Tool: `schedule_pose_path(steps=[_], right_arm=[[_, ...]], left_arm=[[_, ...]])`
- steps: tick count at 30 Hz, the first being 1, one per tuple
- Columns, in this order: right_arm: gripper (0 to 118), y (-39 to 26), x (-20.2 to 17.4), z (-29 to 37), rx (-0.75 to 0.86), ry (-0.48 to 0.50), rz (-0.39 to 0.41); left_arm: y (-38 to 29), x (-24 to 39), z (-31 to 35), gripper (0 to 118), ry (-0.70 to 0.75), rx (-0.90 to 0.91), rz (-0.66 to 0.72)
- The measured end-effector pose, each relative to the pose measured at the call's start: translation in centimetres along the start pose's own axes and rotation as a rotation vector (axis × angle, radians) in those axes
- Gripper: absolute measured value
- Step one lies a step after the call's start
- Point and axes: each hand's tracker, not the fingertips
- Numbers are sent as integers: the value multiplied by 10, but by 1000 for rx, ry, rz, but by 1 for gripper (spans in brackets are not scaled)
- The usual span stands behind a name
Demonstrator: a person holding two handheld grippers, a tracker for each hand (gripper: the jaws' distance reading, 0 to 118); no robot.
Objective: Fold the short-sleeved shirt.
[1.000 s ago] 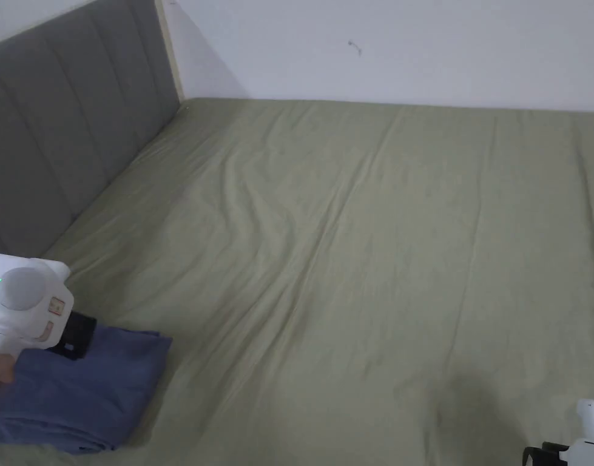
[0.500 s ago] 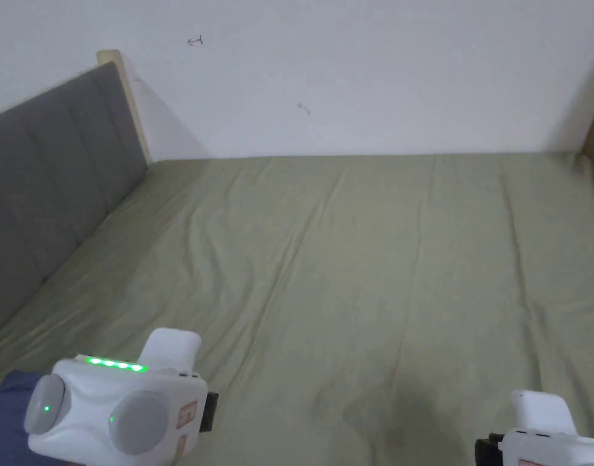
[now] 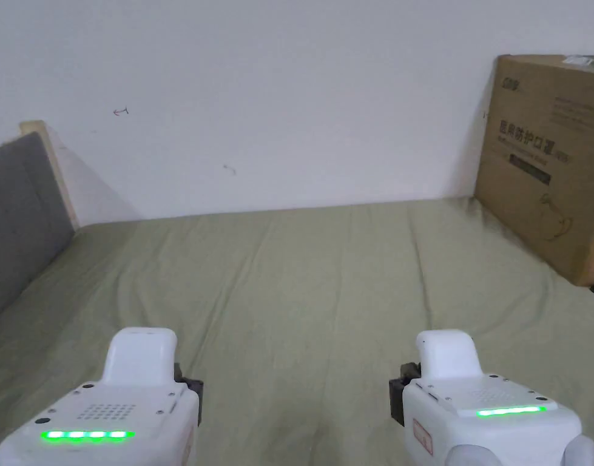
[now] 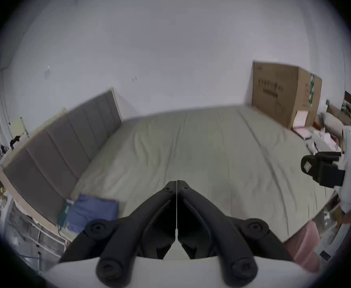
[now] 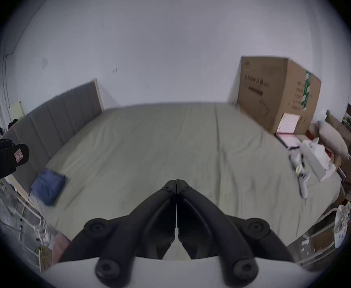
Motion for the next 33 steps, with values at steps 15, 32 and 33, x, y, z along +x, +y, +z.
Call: schedule_pose_path(steps=[15, 32, 33], right_arm=[[1, 41, -17, 66, 305, -118, 31], [112, 36, -15, 71, 404, -171, 27], [113, 36, -16, 71, 409, -175, 30]], left_arm=[[30, 14, 40, 0, 61, 239, 36], [24, 14, 47, 113, 7, 309, 31], [24, 12, 47, 113, -16, 307, 48]])
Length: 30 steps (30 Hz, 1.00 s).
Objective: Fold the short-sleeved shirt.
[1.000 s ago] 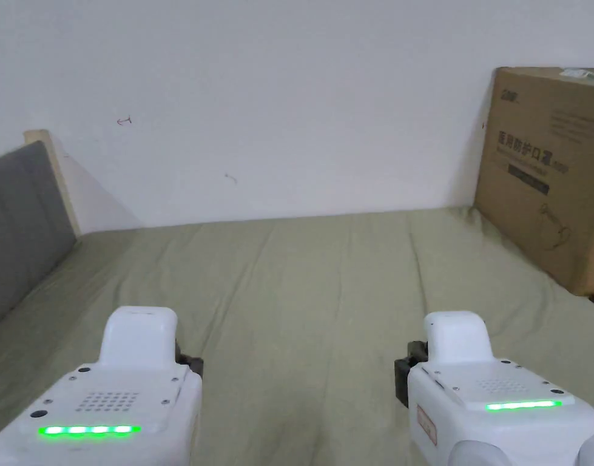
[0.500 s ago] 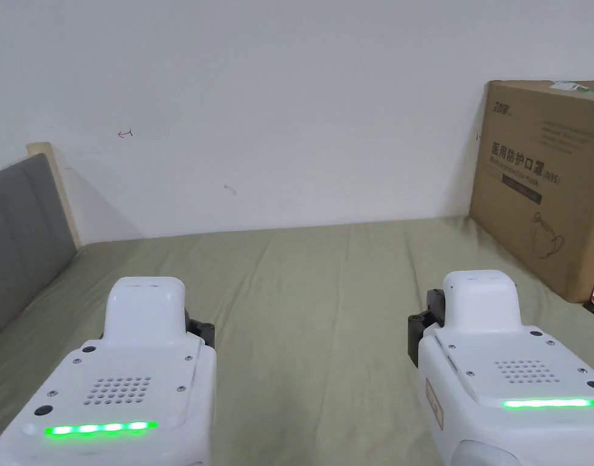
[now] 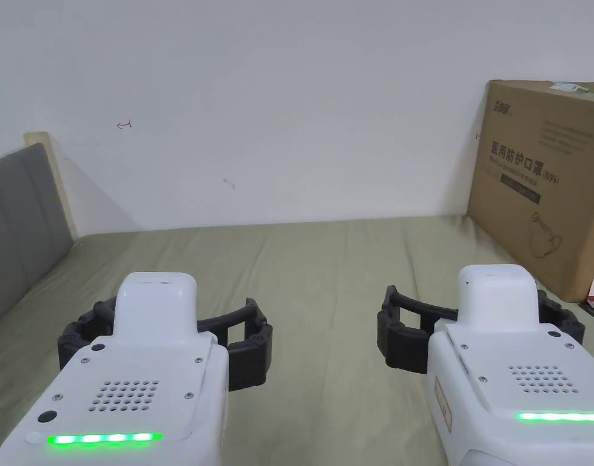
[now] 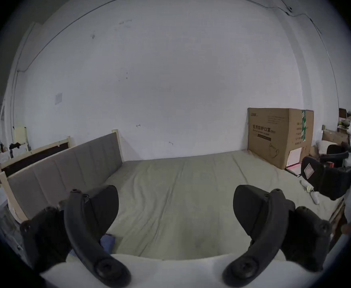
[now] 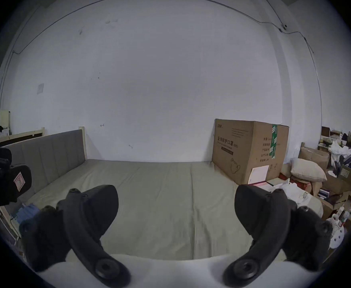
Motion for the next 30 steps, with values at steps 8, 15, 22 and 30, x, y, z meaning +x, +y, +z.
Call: schedule_pose_path(steps=[8, 15, 22, 30], right_arm=[[115, -2, -3, -3, -14, 25, 18], [115, -4, 0, -4, -18, 34, 15], [115, -5, 2, -6, -23, 19, 26], [115, -10, 5, -10, -50, 17, 23]], left_arm=[[4, -3, -4, 112, 5, -44, 65], [8, -11, -10, 112, -108, -121, 148], [8, 12, -8, 112, 71, -113, -21], [3, 24, 2, 112, 72, -10, -61]])
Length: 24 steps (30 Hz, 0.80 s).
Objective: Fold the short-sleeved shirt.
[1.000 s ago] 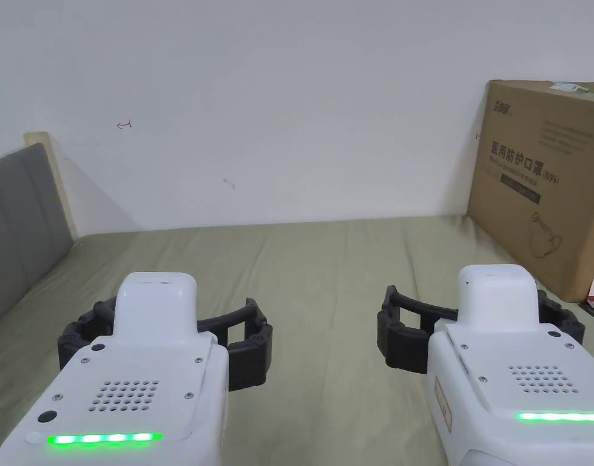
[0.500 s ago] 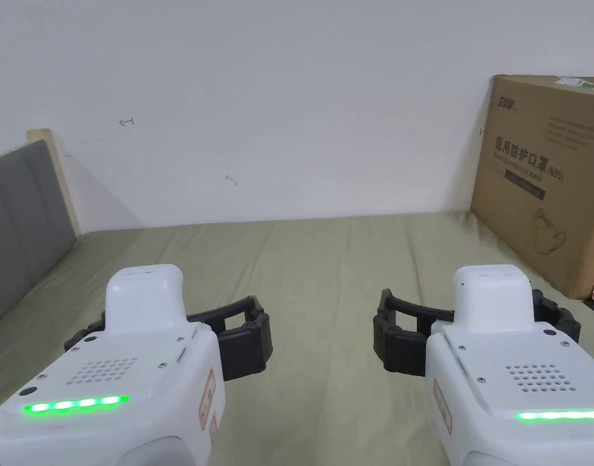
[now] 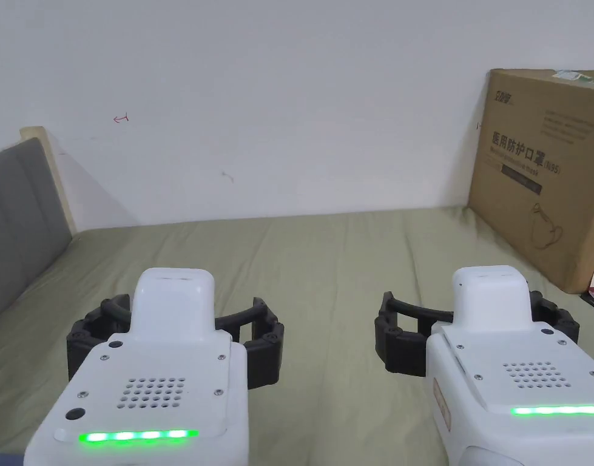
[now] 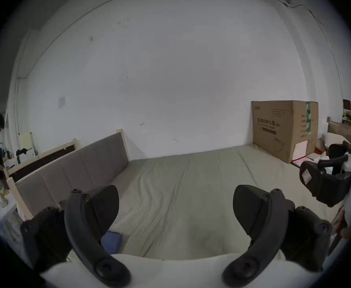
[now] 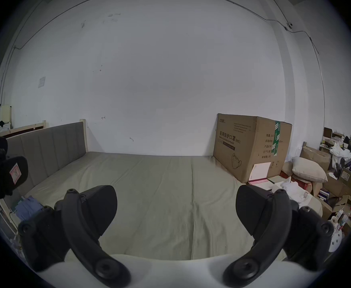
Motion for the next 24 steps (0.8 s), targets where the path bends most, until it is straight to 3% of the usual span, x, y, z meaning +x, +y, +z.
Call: schedule_pose_path(steps=[8, 24], right_arm=[[115, -2, 0, 0, -4, 6, -6], [115, -2, 0, 2, -15, 7, -7]], left_arm=[[1, -9, -2, 112, -49, -28, 48], [-6, -14, 4, 114, -6, -20, 57]])
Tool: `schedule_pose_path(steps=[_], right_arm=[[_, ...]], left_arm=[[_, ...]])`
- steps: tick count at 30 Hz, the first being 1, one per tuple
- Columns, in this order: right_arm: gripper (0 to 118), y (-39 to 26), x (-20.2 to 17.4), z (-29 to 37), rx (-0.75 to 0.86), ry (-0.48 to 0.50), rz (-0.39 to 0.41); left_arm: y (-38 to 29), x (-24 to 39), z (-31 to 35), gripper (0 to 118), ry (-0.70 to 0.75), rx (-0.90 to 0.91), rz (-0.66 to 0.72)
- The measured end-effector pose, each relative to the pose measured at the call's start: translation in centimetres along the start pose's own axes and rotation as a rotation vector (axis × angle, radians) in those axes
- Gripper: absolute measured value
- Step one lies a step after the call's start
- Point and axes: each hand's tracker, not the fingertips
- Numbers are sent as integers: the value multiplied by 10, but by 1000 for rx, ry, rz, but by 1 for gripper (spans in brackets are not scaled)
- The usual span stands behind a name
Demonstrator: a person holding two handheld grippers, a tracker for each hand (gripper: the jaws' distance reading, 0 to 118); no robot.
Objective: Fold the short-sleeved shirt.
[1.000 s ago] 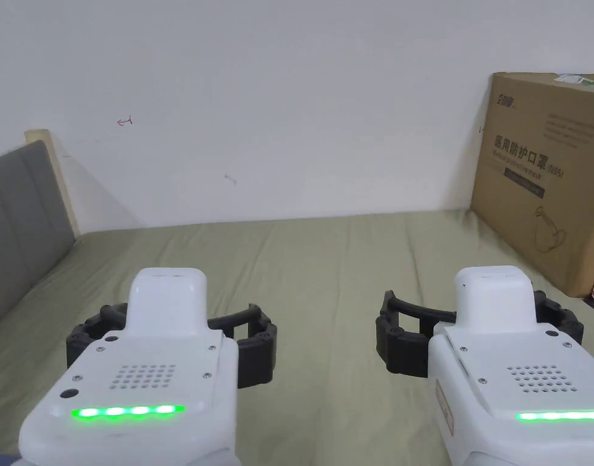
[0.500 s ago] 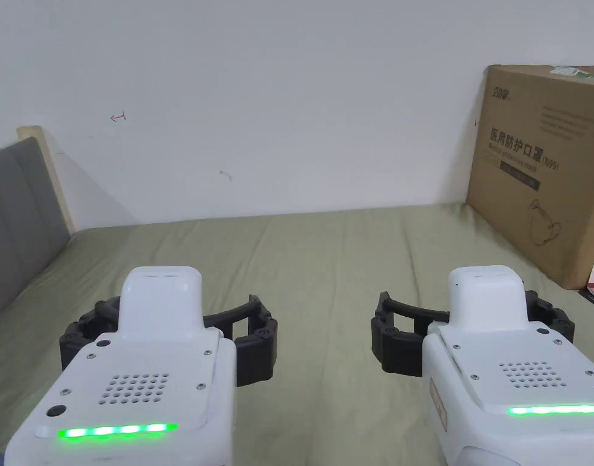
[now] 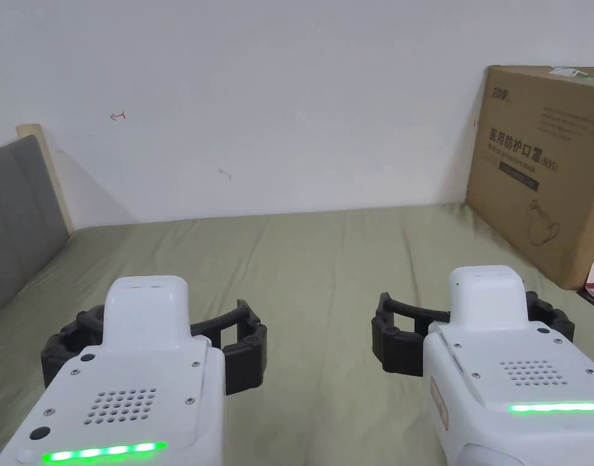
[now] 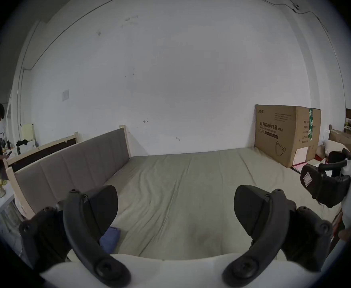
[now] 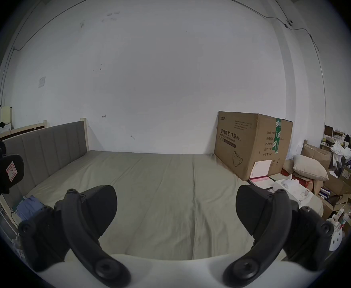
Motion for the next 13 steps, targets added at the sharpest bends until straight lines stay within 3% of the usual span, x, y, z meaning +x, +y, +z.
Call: schedule_pose_path(steps=[13], right_arm=[[115, 0, -2, 1, -7, 5, 0]], left_arm=[[0, 0, 1, 114, 13, 29, -6]])
